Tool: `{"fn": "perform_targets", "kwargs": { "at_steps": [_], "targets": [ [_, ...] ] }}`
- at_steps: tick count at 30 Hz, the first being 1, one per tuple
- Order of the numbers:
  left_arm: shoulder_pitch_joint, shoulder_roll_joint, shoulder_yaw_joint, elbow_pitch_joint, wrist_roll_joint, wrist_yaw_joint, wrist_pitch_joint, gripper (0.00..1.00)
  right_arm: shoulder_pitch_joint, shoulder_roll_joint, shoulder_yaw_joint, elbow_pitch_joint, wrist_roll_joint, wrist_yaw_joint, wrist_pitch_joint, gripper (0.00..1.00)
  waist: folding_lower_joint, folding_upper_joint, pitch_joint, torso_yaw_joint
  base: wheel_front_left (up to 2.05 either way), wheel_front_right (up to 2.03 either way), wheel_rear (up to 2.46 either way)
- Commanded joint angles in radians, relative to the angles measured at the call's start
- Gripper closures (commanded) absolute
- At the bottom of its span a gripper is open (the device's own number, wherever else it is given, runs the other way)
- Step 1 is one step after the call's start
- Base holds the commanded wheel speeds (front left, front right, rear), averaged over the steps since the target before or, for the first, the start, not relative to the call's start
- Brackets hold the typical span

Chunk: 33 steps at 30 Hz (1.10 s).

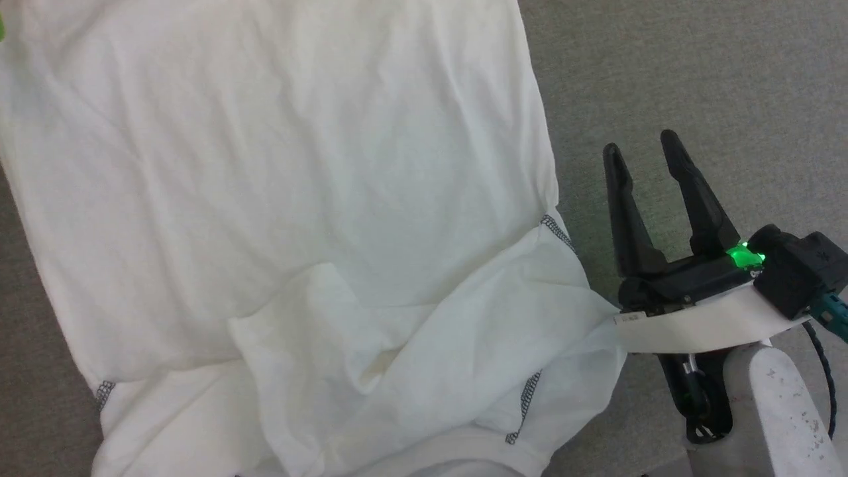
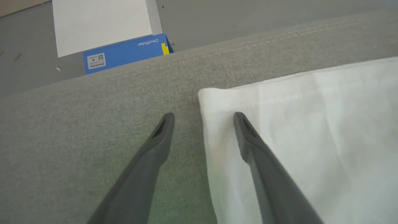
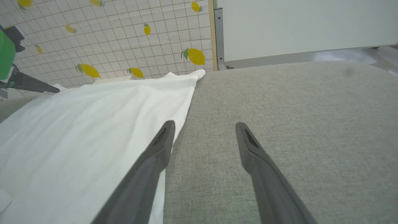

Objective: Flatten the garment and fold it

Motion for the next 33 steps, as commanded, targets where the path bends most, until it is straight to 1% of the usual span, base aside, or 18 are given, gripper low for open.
{"fn": "perform_targets", "kwargs": {
  "at_steps": [1,3,6,7,8,9,10,11,14,18,20,23,26,30,33],
  "targets": [
    [0.005,0.019,0.006,-0.011,0.010,0.027,0.023,0.00,-0.020,0.002,0.005,0.004,0.007,-0.001,-0.010,0.00,-0.0002,0.0000,0.042,-0.042,0.00,0.00,0.00],
    [0.018,0.040,0.004,-0.026,0.026,0.059,0.059,0.00,-0.023,0.002,0.010,0.007,0.008,-0.001,-0.013,0.00,-0.0002,0.0000,0.046,-0.043,0.00,0.00,0.00],
    [0.033,0.063,0.001,-0.058,0.040,0.084,0.094,0.00,-0.030,0.002,0.027,0.007,0.014,-0.001,-0.015,0.00,-0.0002,0.0000,0.049,-0.041,0.00,0.00,0.00],
    [0.036,0.066,0.001,-0.074,0.043,0.088,0.092,0.47,-0.033,0.002,0.032,0.007,0.015,-0.001,-0.013,0.00,-0.0002,0.0000,0.051,-0.039,0.00,0.00,0.00],
    [0.039,0.067,0.000,-0.086,0.042,0.087,0.092,0.66,-0.036,0.002,0.035,0.008,0.014,-0.001,-0.011,0.00,-0.0002,0.0000,0.052,-0.037,0.00,0.00,0.00],
    [0.043,0.065,-0.002,-0.097,0.039,0.086,0.094,1.00,-0.043,0.002,0.037,0.008,0.010,-0.001,-0.007,0.00,-0.0002,0.0000,0.054,-0.033,0.00,0.00,0.00],
    [0.046,0.064,-0.004,-0.105,0.034,0.084,0.098,1.00,-0.051,0.002,0.037,0.009,0.005,-0.001,-0.001,0.00,-0.0002,0.0000,0.056,-0.030,0.00,0.00,0.00],
    [0.047,0.059,-0.007,-0.130,0.030,0.075,0.082,1.00,-0.110,0.002,0.029,0.006,-0.022,-0.001,0.033,0.00,-0.0002,0.0000,0.061,-0.017,0.00,0.00,0.00],
    [0.038,0.055,-0.013,-0.143,0.036,0.058,0.046,1.00,-0.225,-0.005,0.010,0.018,-0.043,-0.001,0.115,0.00,-0.0002,0.0000,0.065,-0.003,0.00,0.00,0.00],
    [0.017,0.030,-0.023,-0.145,0.043,0.033,-0.031,1.00,-0.457,-0.009,-0.044,0.093,-0.057,-0.001,0.262,0.00,-0.0002,0.0000,0.069,0.033,0.00,0.00,0.00],
    [0.010,0.010,-0.026,-0.142,0.039,0.022,-0.068,1.00,-0.577,-0.005,-0.078,0.171,-0.044,-0.001,0.335,0.00,-0.0002,0.0000,0.073,0.058,0.00,0.00,0.00],
    [0.002,-0.029,-0.035,-0.138,0.027,0.006,-0.118,1.00,-0.742,-0.001,-0.131,0.323,-0.045,-0.001,0.444,0.00,-0.0002,0.0000,0.079,0.102,0.00,0.00,0.00],
    [-0.007,-0.064,-0.048,-0.134,0.017,-0.016,-0.163,1.00,-0.864,0.001,-0.176,0.472,-0.092,-0.001,0.525,0.00,-0.0002,0.0000,0.086,0.145,0.00,0.00,0.00],
    [-0.020,-0.105,-0.070,-0.122,0.013,-0.036,-0.200,1.00,-0.964,0.002,-0.229,0.639,-0.158,-0.001,0.630,0.00,-0.0002,0.0000,0.100,0.196,0.00,0.00,0.00],
    [-0.036,-0.126,-0.079,-0.109,0.009,-0.047,-0.219,1.00,-1.026,0.002,-0.273,0.726,-0.208,-0.001,0.686,0.00,-0.0002,0.0000,0.115,0.220,0.00,0.00,0.00]
  ]
}}
